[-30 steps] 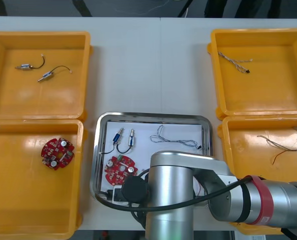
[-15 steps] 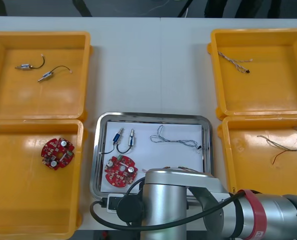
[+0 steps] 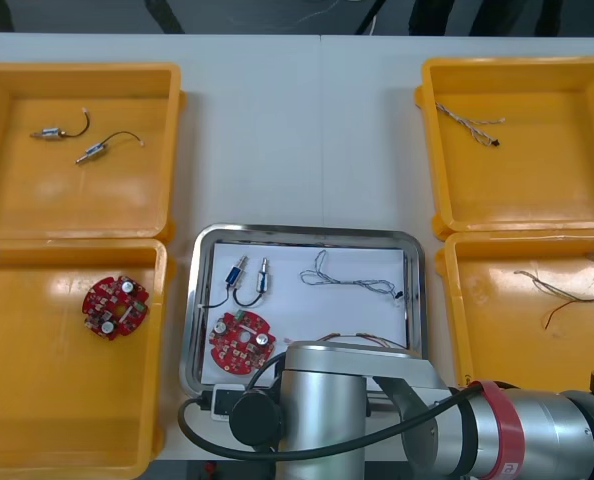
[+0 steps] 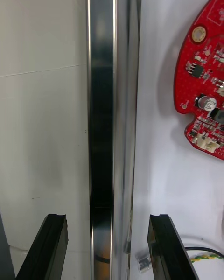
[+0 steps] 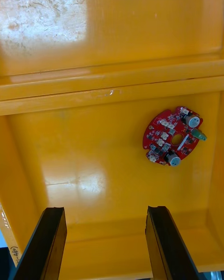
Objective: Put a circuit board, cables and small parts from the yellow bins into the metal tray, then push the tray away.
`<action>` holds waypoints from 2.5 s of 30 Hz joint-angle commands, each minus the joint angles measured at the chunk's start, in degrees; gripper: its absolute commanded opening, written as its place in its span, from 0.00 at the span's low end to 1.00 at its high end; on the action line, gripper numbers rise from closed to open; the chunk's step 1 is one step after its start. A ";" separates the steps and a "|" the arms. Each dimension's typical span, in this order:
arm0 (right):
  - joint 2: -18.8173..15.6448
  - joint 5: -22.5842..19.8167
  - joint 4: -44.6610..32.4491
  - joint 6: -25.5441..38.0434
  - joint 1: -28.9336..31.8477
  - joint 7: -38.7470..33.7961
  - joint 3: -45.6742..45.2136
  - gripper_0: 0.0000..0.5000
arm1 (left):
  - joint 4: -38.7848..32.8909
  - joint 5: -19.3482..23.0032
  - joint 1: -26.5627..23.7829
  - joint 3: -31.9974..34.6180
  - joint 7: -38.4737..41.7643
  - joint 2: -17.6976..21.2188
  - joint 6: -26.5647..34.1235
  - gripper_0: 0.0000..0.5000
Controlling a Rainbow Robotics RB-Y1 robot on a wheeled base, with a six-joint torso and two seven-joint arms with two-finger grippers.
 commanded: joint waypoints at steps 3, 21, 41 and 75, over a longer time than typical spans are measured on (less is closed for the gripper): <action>-0.44 0.98 -0.75 -0.51 0.57 0.18 1.07 1.00 | -1.50 -0.21 0.83 1.63 -1.39 2.52 0.37 1.00; -2.11 2.13 -0.75 -0.60 0.57 0.18 1.15 1.00 | -1.50 -0.21 0.83 1.63 -1.39 2.52 0.37 1.00; -1.93 1.16 -2.78 0.81 0.57 -0.61 1.15 0.88 | -1.50 -0.21 0.83 1.63 -1.39 2.52 0.37 1.00; -6.07 3.09 -2.86 -2.27 -7.17 -1.58 3.44 0.00 | -1.50 -0.21 0.83 1.63 -1.39 2.52 0.37 1.00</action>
